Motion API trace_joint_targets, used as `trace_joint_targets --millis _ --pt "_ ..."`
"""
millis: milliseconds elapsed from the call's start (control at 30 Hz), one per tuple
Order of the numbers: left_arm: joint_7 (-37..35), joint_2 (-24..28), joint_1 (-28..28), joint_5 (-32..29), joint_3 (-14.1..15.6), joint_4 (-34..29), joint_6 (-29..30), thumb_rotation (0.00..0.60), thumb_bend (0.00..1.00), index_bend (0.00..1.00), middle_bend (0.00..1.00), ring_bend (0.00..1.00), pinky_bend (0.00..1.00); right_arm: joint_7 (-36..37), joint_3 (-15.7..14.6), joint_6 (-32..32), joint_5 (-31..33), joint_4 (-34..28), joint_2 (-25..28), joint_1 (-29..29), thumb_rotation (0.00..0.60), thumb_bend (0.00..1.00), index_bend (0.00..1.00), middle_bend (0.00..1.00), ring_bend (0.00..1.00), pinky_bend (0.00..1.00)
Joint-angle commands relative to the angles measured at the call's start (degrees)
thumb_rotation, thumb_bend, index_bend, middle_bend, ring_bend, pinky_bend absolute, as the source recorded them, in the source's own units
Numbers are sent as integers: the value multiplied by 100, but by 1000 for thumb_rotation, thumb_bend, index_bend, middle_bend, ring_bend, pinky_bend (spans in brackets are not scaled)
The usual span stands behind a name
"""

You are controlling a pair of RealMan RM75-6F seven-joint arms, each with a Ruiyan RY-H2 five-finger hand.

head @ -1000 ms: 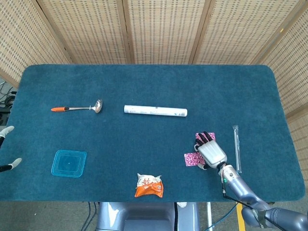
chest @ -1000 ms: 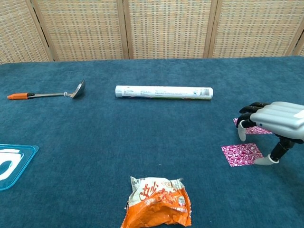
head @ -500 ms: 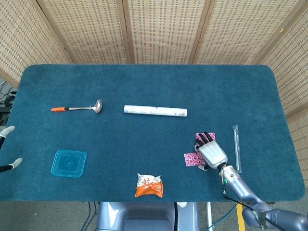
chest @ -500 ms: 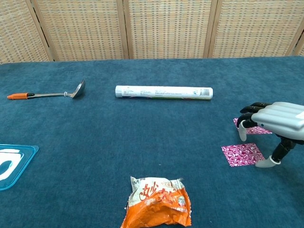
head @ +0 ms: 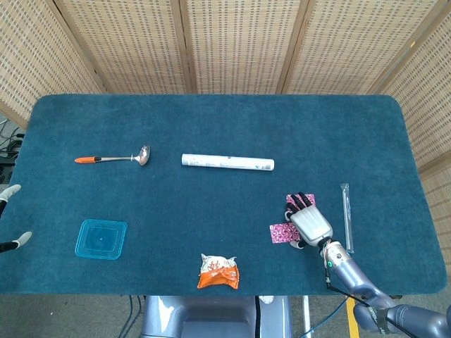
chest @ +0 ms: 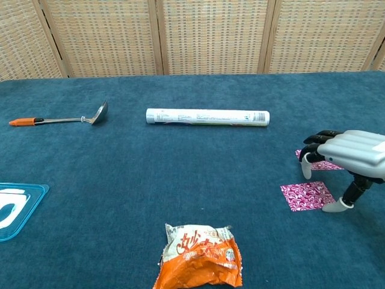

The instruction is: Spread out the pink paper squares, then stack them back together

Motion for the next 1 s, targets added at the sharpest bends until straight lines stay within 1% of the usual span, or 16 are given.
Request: trace_joint_targets --millis 33,733,1000 --pt "0 0 -1 -1 -1 -2 0 596 112 148 0 0 0 5 -6 4 -8 11 -5 -7 600 208 351 197 0 0" --pt "-15 6 17 7 7 3 22 596 112 148 0 0 0 -15 -35 -23 -29 35 -25 -42 600 208 351 197 0 0" --pt "-33 2 18 4 5 21 20 596 112 148 0 0 0 -32 -40 -37 -21 69 -55 -54 600 233 351 197 0 0"
